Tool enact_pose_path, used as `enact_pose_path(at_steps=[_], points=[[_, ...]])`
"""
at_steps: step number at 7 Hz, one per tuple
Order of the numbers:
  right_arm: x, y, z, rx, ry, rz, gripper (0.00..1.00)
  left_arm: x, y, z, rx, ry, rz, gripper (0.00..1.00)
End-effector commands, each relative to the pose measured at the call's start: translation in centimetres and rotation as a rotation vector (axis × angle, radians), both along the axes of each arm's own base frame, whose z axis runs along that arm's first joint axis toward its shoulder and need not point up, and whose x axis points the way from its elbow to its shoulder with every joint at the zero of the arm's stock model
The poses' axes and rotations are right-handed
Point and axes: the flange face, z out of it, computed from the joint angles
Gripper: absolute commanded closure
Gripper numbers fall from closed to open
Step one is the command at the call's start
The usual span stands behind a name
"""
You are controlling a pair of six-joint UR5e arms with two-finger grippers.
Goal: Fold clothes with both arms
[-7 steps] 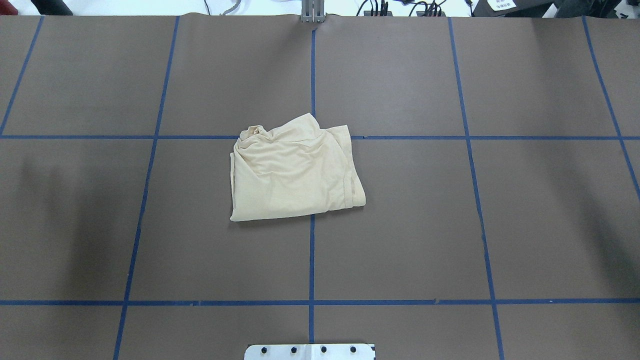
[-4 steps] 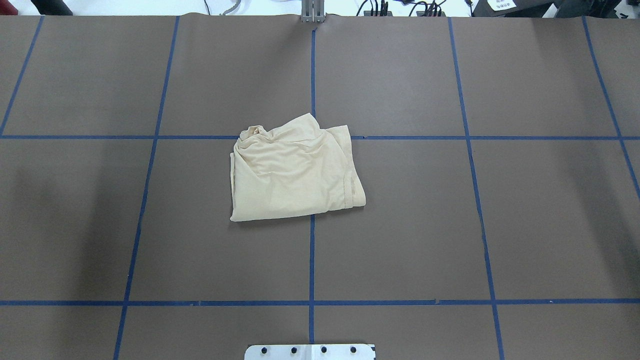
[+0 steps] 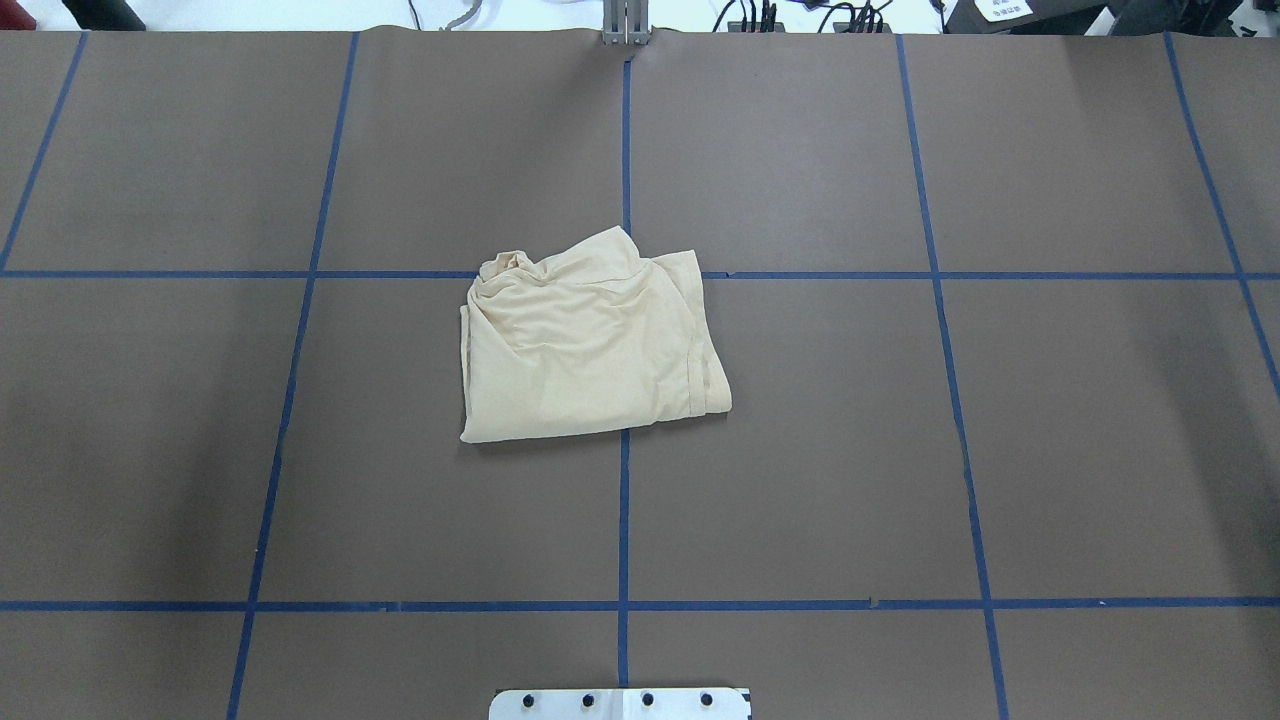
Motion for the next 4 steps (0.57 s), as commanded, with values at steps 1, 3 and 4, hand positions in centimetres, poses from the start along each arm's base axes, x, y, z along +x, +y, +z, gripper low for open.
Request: enact_pose_path(at_steps=[1, 3, 4], points=[[0.1, 0.6, 1.3, -0.027, 0.003, 0.001, 0.00, -1.1, 1.2, 1.1, -0.005, 0.023, 0.010, 0.00], [0.1, 1.3, 4.0, -0.071, 0.007, -0.005, 0.00, -1.1, 0.9, 0.7, -0.001, 0.023, 0.003, 0.00], [0.1, 1.3, 4.0, -0.070, 0.011, -0.002, 0.00, -1.1, 1.2, 0.7, -0.001, 0.022, 0.001, 0.00]])
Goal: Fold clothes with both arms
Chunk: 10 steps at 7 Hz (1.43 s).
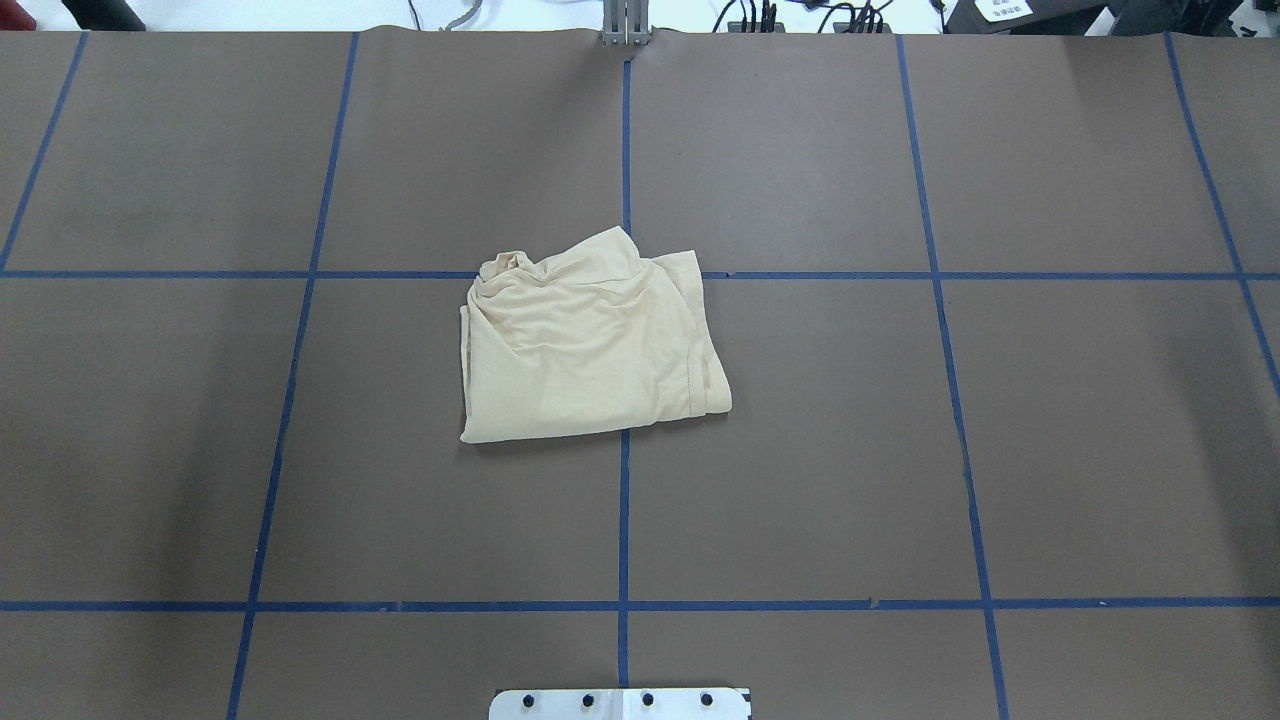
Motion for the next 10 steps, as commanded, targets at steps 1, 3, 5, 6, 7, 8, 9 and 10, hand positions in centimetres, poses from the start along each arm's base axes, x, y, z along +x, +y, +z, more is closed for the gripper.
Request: enact_pose_path(at_steps=[1, 3, 5, 6, 7, 8, 9, 10], points=[[0.0, -0.2, -0.7, 0.017, 0.004, 0.013, 0.00, 0.0, 0.3, -0.4, 0.006, 0.000, -0.005, 0.00], [1.2, -0.5, -6.2, 0.036, 0.001, 0.112, 0.00, 0.0, 0.2, -1.5, 0.003, 0.001, -0.032, 0.00], [2.0, 0.5, -5.6, 0.021, -0.002, 0.129, 0.00, 0.0, 0.1, -1.6, 0.002, 0.001, -0.035, 0.00], [2.1, 0.6, -5.4, 0.016, 0.002, 0.131, 0.00, 0.0, 0.2, -1.4, -0.001, 0.003, -0.035, 0.00], [2.1, 0.8, -5.2, 0.008, 0.003, 0.133, 0.00, 0.0, 0.2, -1.3, -0.005, 0.003, -0.036, 0.00], [2.0, 0.8, -5.1, 0.005, 0.001, 0.133, 0.00, 0.0, 0.2, -1.3, -0.005, 0.003, -0.036, 0.00], [2.1, 0.9, -5.0, 0.003, 0.001, 0.134, 0.00, 0.0, 0.3, -1.3, -0.005, 0.001, -0.036, 0.00], [2.0, 0.9, -4.9, 0.000, 0.003, 0.133, 0.00, 0.0, 0.3, -1.2, -0.033, 0.005, -0.062, 0.00]])
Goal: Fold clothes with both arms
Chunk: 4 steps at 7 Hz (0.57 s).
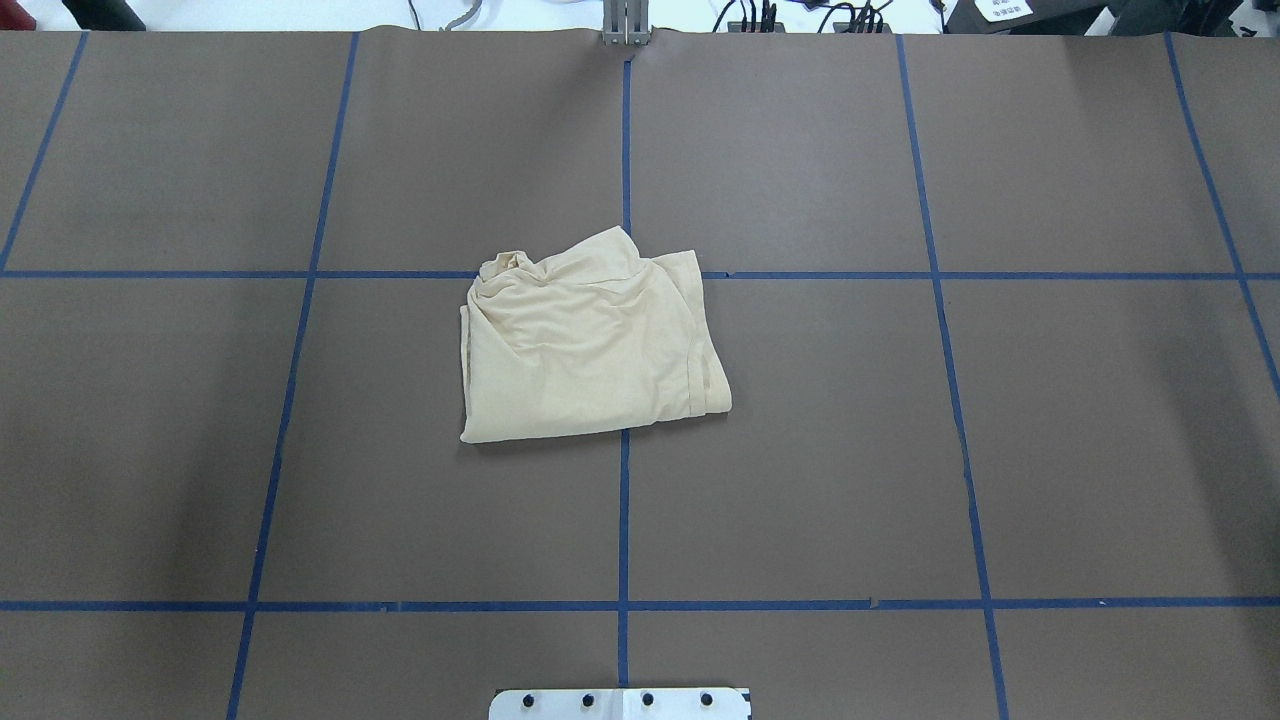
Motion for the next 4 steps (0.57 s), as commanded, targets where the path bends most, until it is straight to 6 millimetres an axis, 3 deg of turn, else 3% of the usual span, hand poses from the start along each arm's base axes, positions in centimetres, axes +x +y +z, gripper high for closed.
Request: enact_pose_path(at_steps=[1, 4], points=[[0.04, 0.11, 0.24, -0.005, 0.001, 0.001, 0.00, 0.01, -0.02, -0.55, -0.107, 0.017, -0.128, 0.00], [-0.03, 0.02, 0.10, -0.002, 0.001, -0.001, 0.00, -0.01, -0.02, -0.46, -0.123, 0.016, -0.145, 0.00]])
